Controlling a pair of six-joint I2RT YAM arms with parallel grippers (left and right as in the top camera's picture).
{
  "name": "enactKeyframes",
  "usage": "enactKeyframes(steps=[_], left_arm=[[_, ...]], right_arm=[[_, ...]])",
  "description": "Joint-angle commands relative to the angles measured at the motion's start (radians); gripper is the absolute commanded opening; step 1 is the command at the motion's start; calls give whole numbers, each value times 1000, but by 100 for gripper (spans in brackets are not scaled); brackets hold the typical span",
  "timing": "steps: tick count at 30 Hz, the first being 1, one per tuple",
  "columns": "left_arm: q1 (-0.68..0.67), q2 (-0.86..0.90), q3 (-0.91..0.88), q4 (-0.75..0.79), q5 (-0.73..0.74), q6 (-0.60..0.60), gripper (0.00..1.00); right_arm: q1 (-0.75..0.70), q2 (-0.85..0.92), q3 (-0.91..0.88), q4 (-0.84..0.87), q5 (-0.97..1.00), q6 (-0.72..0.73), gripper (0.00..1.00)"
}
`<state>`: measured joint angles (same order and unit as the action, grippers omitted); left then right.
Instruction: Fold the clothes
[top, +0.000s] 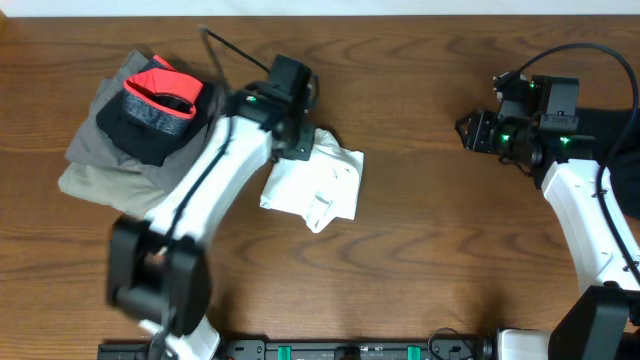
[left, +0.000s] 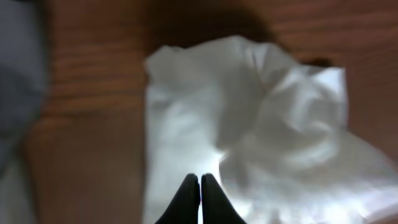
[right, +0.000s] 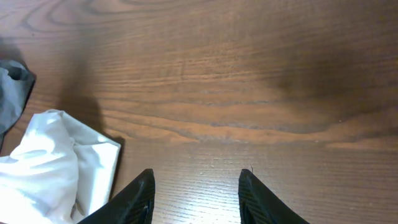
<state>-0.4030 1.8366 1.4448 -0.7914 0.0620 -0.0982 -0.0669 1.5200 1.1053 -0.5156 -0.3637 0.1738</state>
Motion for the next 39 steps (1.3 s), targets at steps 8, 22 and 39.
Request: enactKeyframes(steps=[8, 22, 39], left_arm=[[-56, 119, 11, 264, 618, 56, 6], [-56, -120, 33, 63, 201, 57, 14], [-124, 15, -255, 34, 625, 45, 13]], right_arm=[[4, -9, 3, -5, -7, -18, 41], [87, 14, 3, -1, -166, -153, 48], [283, 127, 3, 67, -104, -129, 49]])
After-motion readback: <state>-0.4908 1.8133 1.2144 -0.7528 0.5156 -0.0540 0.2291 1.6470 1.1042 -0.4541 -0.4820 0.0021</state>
